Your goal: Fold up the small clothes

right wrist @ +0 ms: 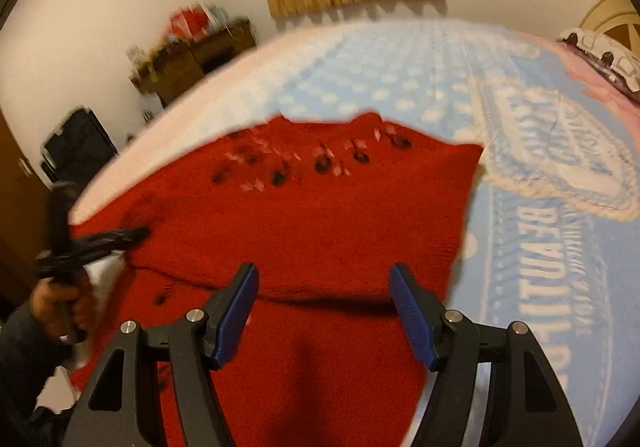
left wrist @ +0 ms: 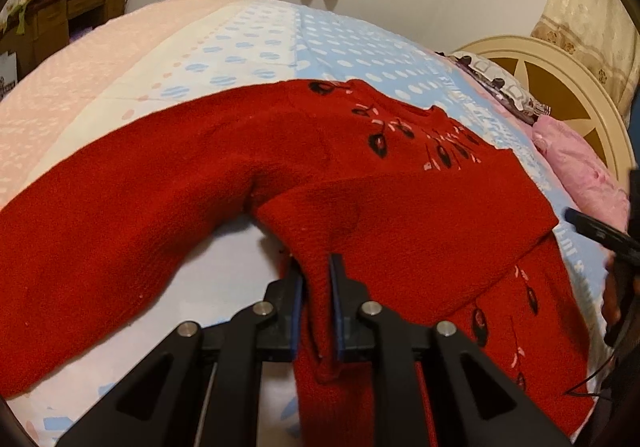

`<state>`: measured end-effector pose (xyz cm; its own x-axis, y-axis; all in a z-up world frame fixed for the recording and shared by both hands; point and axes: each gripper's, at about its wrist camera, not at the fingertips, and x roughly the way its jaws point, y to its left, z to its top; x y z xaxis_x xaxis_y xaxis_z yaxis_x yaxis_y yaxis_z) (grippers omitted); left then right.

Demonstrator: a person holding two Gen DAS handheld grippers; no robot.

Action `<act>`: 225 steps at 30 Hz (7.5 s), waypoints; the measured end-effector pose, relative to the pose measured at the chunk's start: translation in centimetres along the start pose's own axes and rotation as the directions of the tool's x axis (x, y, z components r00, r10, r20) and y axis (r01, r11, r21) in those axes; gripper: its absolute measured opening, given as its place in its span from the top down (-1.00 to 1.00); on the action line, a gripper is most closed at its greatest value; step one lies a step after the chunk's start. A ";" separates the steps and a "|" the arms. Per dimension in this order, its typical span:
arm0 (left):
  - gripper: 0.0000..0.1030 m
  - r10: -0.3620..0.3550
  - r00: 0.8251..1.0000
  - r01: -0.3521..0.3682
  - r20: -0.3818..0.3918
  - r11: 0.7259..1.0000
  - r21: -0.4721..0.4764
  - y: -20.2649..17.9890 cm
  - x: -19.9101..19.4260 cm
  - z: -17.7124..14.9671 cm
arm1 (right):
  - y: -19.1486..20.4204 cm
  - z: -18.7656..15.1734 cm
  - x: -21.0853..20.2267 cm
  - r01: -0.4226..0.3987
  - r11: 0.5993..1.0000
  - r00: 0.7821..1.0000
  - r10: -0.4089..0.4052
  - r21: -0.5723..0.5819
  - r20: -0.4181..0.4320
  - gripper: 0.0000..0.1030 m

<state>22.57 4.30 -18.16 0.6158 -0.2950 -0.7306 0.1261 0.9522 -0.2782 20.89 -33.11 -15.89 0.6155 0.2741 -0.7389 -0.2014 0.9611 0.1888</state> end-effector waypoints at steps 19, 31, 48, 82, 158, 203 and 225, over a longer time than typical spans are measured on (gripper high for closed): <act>-0.15 0.015 0.999 -0.015 0.032 1.000 0.024 0.0 -1.6 -0.6 | 1.3 -0.7 2.6 0.126 0.992 0.990 -0.126 -0.008 -0.061 -0.33; -0.29 0.112 0.994 -0.112 0.014 0.993 0.043 0.2 -1.8 -2.0 | 8.9 -0.7 5.0 0.110 0.981 0.982 -0.132 -0.158 -0.137 -0.34; -0.72 0.278 0.956 -0.286 0.091 0.954 0.094 1.5 -7.6 -3.2 | 13.9 -5.1 0.7 0.146 0.949 0.987 -0.160 -0.278 -0.029 -0.40; -0.56 0.479 0.877 -0.416 0.040 0.797 -0.438 20.9 -15.8 -8.3 | 13.8 -10.8 -1.2 0.096 0.961 0.995 -0.097 -0.259 0.010 -0.40; 0.71 -0.150 0.989 0.150 -0.018 0.963 0.225 -22.4 3.1 7.4 | 5.9 -11.2 -2.7 0.068 0.996 0.997 -0.070 0.058 0.033 -0.41; -0.83 0.201 0.967 -0.198 0.154 0.980 -0.034 2.5 -1.0 -1.9 | 0.8 1.7 1.3 0.171 0.978 0.985 -0.172 0.122 -0.007 0.87; -1.00 0.193 0.970 -0.145 0.147 0.947 -0.286 6.1 -0.7 0.9 | -1.9 1.6 -0.5 0.202 0.965 0.977 -0.210 0.169 0.032 0.88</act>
<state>23.64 10.42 -18.75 0.7364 -0.0905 -0.6705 -0.1927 0.9219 -0.3361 22.16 -35.03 -14.88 0.6679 0.0667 -0.7413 0.0587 0.9882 0.1418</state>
